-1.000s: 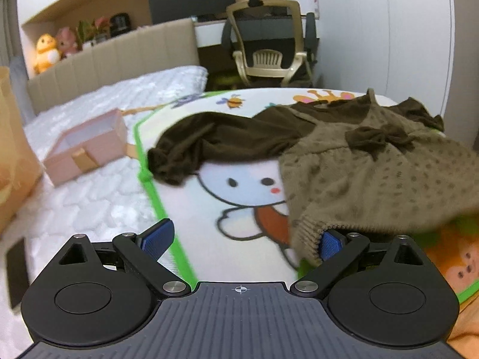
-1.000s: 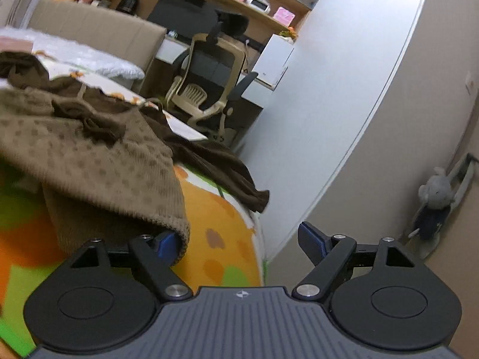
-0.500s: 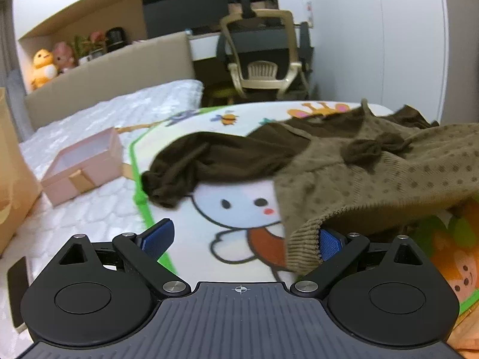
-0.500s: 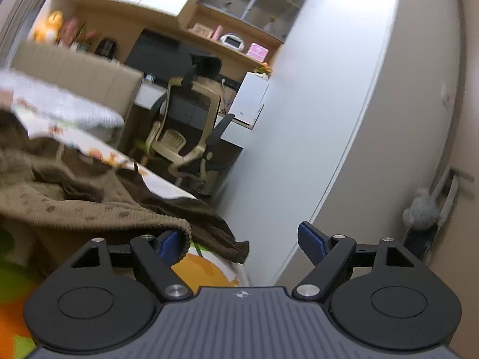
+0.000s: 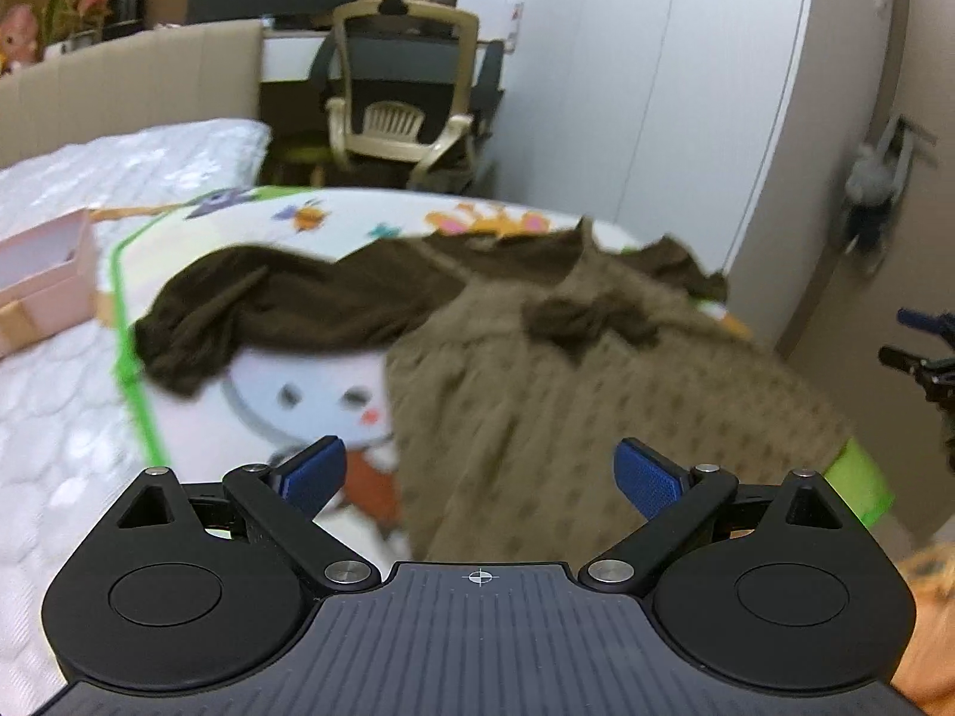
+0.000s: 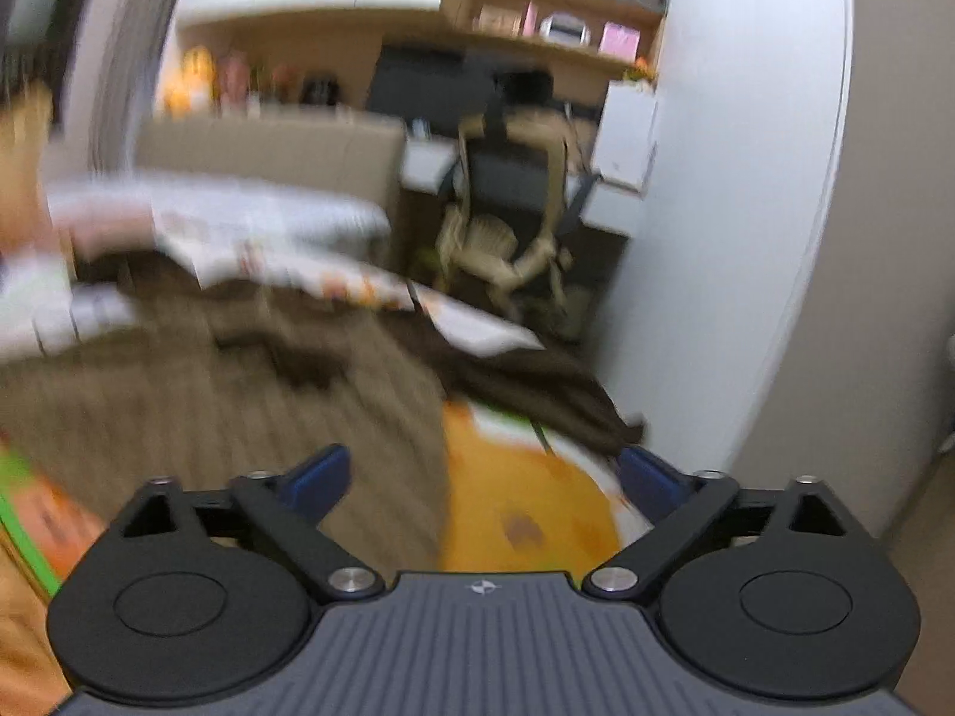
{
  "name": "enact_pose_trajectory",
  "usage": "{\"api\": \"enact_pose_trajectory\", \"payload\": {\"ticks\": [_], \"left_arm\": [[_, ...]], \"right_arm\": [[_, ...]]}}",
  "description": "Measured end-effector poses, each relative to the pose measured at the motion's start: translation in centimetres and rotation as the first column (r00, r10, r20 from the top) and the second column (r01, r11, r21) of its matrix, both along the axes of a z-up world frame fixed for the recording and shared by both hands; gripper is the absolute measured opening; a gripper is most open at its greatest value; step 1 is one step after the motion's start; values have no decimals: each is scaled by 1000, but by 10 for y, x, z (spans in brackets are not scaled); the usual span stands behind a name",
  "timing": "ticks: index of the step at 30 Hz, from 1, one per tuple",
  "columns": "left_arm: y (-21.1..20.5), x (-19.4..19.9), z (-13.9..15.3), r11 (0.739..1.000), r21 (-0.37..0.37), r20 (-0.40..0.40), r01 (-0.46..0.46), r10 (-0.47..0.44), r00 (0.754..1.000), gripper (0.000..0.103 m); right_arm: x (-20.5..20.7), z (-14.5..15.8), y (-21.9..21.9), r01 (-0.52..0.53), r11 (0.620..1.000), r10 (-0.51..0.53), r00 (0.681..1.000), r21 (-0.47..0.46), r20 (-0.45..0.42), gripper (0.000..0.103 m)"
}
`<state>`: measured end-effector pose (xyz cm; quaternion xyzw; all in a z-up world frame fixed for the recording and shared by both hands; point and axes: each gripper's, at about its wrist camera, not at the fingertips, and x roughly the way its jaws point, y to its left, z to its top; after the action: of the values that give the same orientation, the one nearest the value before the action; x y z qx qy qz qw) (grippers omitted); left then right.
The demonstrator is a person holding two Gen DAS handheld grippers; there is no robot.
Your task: Fold clothes
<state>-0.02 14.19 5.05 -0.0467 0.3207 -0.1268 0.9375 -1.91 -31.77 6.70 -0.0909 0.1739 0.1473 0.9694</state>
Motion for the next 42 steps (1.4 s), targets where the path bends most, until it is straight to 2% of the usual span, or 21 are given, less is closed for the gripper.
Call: {"api": "enact_pose_trajectory", "payload": {"ticks": [3, 5, 9, 11, 13, 14, 17, 18, 19, 22, 24, 26, 27, 28, 31, 33, 35, 37, 40, 42], "left_arm": [[-1, 39, -7, 997, -69, -22, -23, 22, 1000, 100], [3, 67, -18, 989, -132, -54, -73, 67, 996, 100], [13, 120, -44, 946, -255, -129, -202, 174, 976, 100], [22, 145, -58, 920, -282, -152, -272, 237, 960, 99], [33, 166, -69, 888, -299, -176, -350, 309, 935, 99], [41, 176, -74, 861, -315, -190, -398, 353, 916, 99], [61, 186, -88, 759, -387, -232, -524, 470, 852, 95], [65, 188, -92, 742, -404, -239, -535, 479, 844, 92], [68, 189, -95, 730, -414, -239, -544, 489, 839, 85], [68, 193, -97, 738, -386, -199, -553, 519, 831, 68], [70, 196, -98, 735, -367, -192, -570, 539, 820, 51], [72, 199, -98, 729, -338, -204, -595, 561, 802, 19], [74, 200, -98, 725, -324, -209, -608, 572, 793, 15], [75, 201, -97, 720, -316, -215, -618, 580, 786, 15], [79, 185, -85, 696, -353, -216, -625, 590, 778, 17], [81, 167, -75, 680, -372, -180, -632, 615, 767, 31], [85, 151, -68, 664, -378, -164, -645, 638, 753, 70], [91, 144, -71, 650, -393, -212, -650, 623, 752, 76], [103, 146, -88, 576, -439, -338, -690, 606, 720, 78], [111, 152, -94, 510, -468, -365, -722, 632, 683, 78]], "right_arm": [[27, 10, 19, -82, 993, 83, 996, 88, -16, 103], [52, 7, 39, -122, 985, 128, 991, 119, -46, 103], [118, -18, 77, -132, 969, 168, 972, 209, -164, 103], [150, -35, 91, -104, 963, 164, 959, 250, -231, 103], [175, -52, 104, -71, 957, 155, 944, 282, -290, 103], [181, -58, 109, -62, 952, 157, 940, 299, -304, 103], [199, -75, 122, -42, 934, 169, 926, 354, -338, 103], [201, -80, 126, -42, 932, 176, 922, 361, -345, 103], [202, -84, 130, -45, 930, 183, 918, 366, -351, 103], [206, -95, 141, -53, 924, 203, 906, 379, -370, 103], [208, -101, 146, -50, 925, 211, 892, 376, -401, 103], [208, -101, 144, -44, 918, 216, 889, 394, -404, 103], [208, -103, 142, -39, 912, 221, 887, 409, -407, 103], [208, -104, 140, -38, 903, 229, 885, 427, -406, 103], [207, -106, 134, -38, 879, 254, 881, 475, -400, 103], [206, -107, 130, -42, 868, 268, 879, 495, -396, 103], [206, -107, 131, -51, 868, 276, 877, 495, -394, 103], [206, -107, 131, -52, 865, 278, 877, 499, -392, 103], [207, -107, 129, -48, 857, 282, 877, 513, -389, 103], [206, -107, 128, -45, 853, 282, 878, 519, -388, 103]]}}
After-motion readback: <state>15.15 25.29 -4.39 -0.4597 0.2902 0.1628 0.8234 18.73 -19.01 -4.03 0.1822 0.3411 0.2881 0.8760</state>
